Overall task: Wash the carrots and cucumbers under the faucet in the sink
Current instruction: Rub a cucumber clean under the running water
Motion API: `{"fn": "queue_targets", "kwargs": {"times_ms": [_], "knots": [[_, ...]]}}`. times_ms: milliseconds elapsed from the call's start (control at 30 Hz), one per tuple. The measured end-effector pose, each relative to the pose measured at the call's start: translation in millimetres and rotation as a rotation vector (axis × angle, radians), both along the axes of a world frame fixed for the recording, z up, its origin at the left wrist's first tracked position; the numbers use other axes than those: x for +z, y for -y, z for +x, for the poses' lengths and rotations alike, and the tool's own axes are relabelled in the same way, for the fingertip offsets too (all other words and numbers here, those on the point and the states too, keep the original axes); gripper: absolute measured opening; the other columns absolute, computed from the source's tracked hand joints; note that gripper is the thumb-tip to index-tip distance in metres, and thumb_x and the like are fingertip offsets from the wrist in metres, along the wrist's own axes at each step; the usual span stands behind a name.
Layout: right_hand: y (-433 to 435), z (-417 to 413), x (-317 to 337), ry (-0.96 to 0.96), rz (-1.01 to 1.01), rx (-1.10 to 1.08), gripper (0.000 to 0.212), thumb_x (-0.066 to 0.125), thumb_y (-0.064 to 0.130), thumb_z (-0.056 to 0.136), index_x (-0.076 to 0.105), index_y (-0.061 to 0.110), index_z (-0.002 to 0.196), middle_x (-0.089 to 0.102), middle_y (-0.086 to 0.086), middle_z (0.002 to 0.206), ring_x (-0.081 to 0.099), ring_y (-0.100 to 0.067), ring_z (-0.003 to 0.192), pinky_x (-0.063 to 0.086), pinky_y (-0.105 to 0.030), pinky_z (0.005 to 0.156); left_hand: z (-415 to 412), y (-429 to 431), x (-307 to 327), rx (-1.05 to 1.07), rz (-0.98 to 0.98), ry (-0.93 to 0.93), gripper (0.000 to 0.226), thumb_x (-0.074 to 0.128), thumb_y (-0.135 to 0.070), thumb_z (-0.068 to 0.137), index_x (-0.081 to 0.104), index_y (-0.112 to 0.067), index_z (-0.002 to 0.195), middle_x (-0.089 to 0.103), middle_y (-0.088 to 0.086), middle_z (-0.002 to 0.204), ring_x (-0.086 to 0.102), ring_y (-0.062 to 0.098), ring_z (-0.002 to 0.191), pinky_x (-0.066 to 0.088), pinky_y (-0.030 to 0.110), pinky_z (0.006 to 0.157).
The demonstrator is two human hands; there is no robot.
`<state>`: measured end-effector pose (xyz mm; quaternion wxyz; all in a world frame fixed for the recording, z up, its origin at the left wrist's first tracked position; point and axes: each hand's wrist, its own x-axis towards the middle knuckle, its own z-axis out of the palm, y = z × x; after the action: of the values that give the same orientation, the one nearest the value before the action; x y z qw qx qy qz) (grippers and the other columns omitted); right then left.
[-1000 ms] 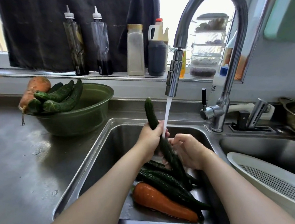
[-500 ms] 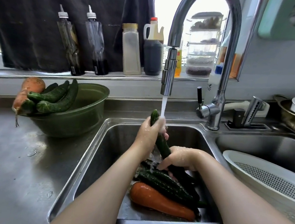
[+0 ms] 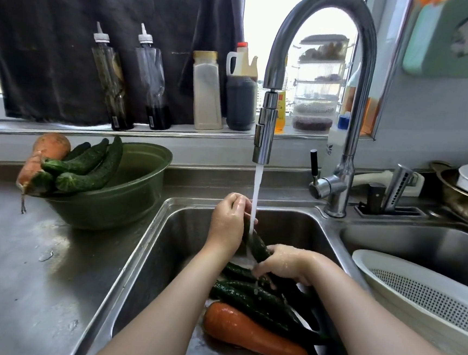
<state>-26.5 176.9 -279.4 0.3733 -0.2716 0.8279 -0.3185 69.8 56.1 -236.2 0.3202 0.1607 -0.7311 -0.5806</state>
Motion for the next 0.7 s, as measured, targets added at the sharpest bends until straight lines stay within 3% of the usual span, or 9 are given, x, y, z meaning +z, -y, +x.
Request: {"fn": "queue_targets", "kwargs": {"times_ms": [100,200,300,433,533,633,700], "knots": [[-4.6,-1.9,-2.4,-0.039,0.033,0.008,0.022,0.082,0.017,0.071,0.068,0.012,0.087,0.07,-0.009,0.077,0.065,-0.025,0.065,0.059,-0.039,0.067,-0.9,-3.9,-2.0,-0.083,0.026,0.051,0.048,0.034,-0.024,0.112,0.066,-0.005,0.081,0.069,0.01,0.077,0.065,0.01,0.066,0.054,0.027,0.072],[-9.3,-5.1,-3.0,-0.043,0.049,0.013,0.017,0.08,0.013,0.076,0.068,0.01,0.088,0.067,-0.01,0.073,0.064,-0.027,0.065,0.06,-0.042,0.068,-2.2,-9.7,-1.3,-0.146,0.065,0.026,0.062,0.03,-0.022,0.113,0.056,-0.011,0.058,0.064,0.015,0.073,0.062,0.012,0.066,0.052,0.027,0.078],[-8.7,-6.4,-3.7,-0.057,0.03,0.02,0.016,0.079,0.014,0.079,0.066,0.01,0.086,0.066,-0.009,0.075,0.063,-0.027,0.068,0.057,-0.037,0.066,-4.9,-7.6,0.2,-0.178,0.213,0.028,0.074,0.03,-0.028,0.113,0.055,-0.023,0.043,0.063,0.007,0.062,0.059,0.023,0.072,0.049,0.037,0.091],[-4.3,-4.8,-4.5,-0.037,-0.02,-0.017,0.012,0.074,0.006,0.08,0.063,0.01,0.081,0.06,-0.009,0.067,0.056,-0.022,0.056,0.052,-0.032,0.062,-1.1,-5.2,-0.5,-0.306,0.426,0.078,0.056,0.034,-0.037,0.112,0.058,-0.015,0.066,0.063,0.004,0.078,0.055,0.023,0.086,0.042,0.041,0.089],[-5.1,-3.8,0.3,-0.044,-0.026,-0.065,0.014,0.071,0.003,0.075,0.064,0.01,0.084,0.06,-0.014,0.074,0.056,-0.025,0.058,0.05,-0.029,0.058,3.6,-4.0,1.5,-0.4,0.555,0.055,0.039,0.044,-0.024,0.106,0.059,-0.018,0.07,0.066,0.006,0.088,0.061,0.026,0.099,0.043,0.041,0.098],[-5.9,-0.8,1.1,-0.007,-0.01,-0.007,0.019,0.069,0.006,0.063,0.062,0.01,0.08,0.058,-0.016,0.07,0.054,-0.026,0.059,0.049,-0.034,0.062,6.2,-0.8,7.1,-0.424,0.52,0.096,0.037,0.046,-0.017,0.099,0.051,-0.02,0.062,0.058,0.003,0.071,0.062,0.021,0.078,0.046,0.041,0.095],[-3.3,1.4,-0.3,0.052,-0.029,0.057,0.023,0.067,0.008,0.058,0.06,0.007,0.079,0.056,-0.016,0.065,0.053,-0.025,0.052,0.05,-0.033,0.06,4.5,0.6,9.7,-0.379,0.571,0.066,0.045,0.043,-0.024,0.103,0.047,-0.019,0.059,0.046,0.002,0.058,0.051,0.021,0.059,0.047,0.04,0.083]]}}
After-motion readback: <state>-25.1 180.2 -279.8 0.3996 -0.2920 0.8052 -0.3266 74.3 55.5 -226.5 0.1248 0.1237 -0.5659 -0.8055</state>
